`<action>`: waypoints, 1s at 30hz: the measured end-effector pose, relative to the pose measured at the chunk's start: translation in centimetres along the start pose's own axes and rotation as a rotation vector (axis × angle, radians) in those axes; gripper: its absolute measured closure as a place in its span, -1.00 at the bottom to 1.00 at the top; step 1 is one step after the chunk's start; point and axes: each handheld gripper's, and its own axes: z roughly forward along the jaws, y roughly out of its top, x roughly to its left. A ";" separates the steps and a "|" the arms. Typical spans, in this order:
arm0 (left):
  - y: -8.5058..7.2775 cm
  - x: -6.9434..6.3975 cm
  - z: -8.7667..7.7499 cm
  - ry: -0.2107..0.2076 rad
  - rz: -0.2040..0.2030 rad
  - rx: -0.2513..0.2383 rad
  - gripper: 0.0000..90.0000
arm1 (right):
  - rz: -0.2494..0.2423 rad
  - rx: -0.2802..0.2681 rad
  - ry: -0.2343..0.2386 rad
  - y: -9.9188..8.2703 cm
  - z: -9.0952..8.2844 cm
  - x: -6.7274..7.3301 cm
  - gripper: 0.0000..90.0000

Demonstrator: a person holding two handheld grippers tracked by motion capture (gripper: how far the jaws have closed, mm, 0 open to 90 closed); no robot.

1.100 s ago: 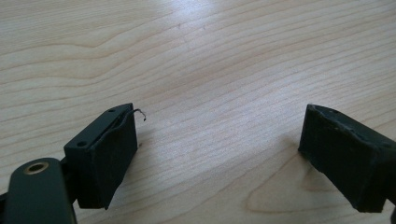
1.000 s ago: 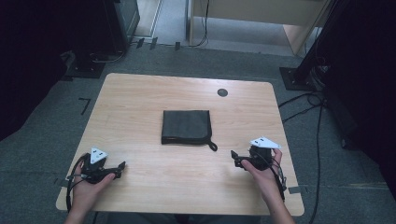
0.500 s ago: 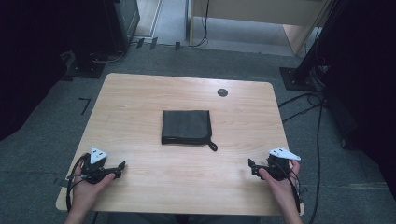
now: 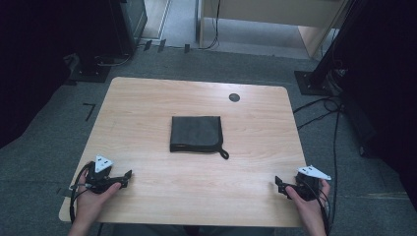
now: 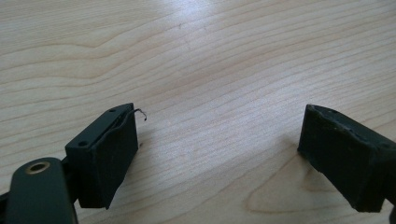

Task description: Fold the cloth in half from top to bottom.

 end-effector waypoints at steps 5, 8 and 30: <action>0.0 0.0 0.0 0.000 0.000 0.000 -0.75 | 0.010 0.012 -0.016 -0.7 -0.2 -0.6 -0.88; 0.0 0.0 0.0 0.000 0.000 0.000 -0.75 | 0.007 0.020 -0.024 -1.0 -0.2 -0.7 -0.88; 0.0 0.0 0.0 0.000 0.000 0.000 -0.75 | -0.007 -0.005 -0.049 -1.8 0.2 -0.3 -0.94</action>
